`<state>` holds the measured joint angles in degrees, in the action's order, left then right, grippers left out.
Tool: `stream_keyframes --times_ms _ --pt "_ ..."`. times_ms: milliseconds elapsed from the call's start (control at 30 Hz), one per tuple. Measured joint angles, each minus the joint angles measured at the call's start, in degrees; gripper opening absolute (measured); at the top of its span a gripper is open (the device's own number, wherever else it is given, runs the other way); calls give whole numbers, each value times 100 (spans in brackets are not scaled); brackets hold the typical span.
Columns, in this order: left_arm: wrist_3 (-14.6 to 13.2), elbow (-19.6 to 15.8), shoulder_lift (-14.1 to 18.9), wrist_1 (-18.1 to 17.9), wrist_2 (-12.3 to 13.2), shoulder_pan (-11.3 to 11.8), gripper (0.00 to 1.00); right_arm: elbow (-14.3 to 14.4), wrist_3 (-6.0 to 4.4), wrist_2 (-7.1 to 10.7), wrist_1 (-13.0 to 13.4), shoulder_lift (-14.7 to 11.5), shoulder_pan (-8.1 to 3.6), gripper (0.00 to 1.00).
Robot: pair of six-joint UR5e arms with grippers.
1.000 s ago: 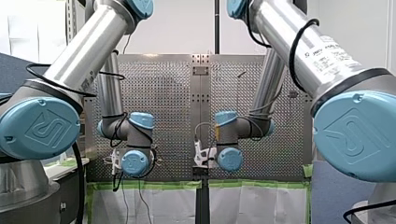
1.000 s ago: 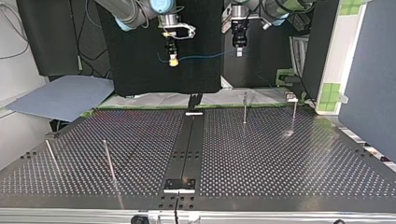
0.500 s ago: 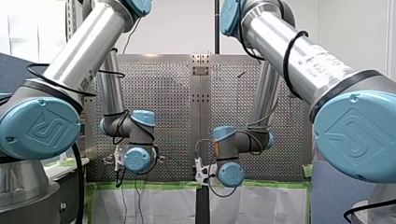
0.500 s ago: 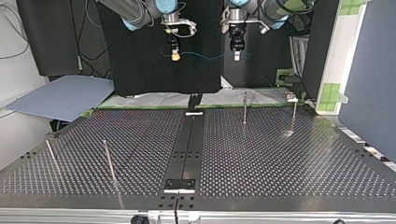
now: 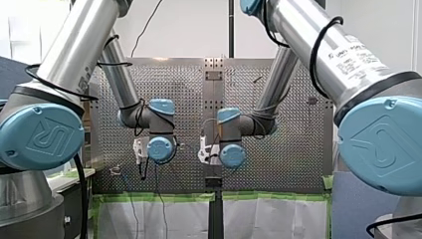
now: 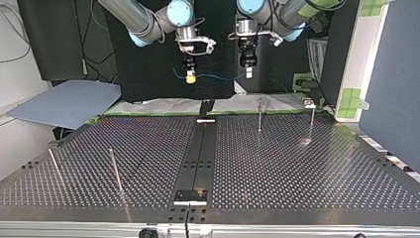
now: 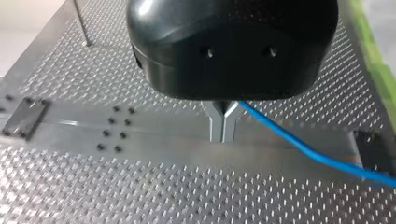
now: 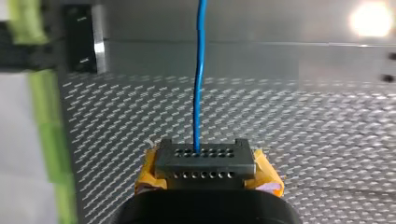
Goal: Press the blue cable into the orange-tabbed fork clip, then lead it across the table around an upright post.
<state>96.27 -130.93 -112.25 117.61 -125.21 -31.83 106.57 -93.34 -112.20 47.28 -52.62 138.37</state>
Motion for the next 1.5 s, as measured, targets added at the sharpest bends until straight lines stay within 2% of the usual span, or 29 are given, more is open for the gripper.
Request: stream_keyframes --times_ms 100,233,400,500,633,767,900,1033,1200,1500 --pt "-8 -81 168 103 -160 46 0 -187 -2 60 -188 -188 -53 0" --pt "-18 -285 388 -16 -245 131 0 -318 -19 194 -403 -405 -145 0" --pt "-64 -561 469 -287 -96 253 0 -133 -138 460 -492 -679 -266 0" --pt "-79 -634 452 -356 47 328 0 26 -189 641 -434 -685 -294 0" --pt "-81 -655 332 -364 237 433 0 86 -258 861 -270 -533 -303 0" --pt "-80 -657 118 -469 350 549 0 21 -374 1075 -79 -331 -284 0" --pt "-91 -659 -105 -668 485 735 0 -45 -420 1271 2 -137 -280 0" --pt "-217 -659 -326 -839 684 948 0 -100 -435 1449 68 59 -315 0" --pt "-385 -659 -598 -882 953 1219 0 -197 -433 1521 118 305 -353 0" --pt "-388 -537 -1052 -879 1412 1680 0 -494 -412 1668 151 760 -431 0"
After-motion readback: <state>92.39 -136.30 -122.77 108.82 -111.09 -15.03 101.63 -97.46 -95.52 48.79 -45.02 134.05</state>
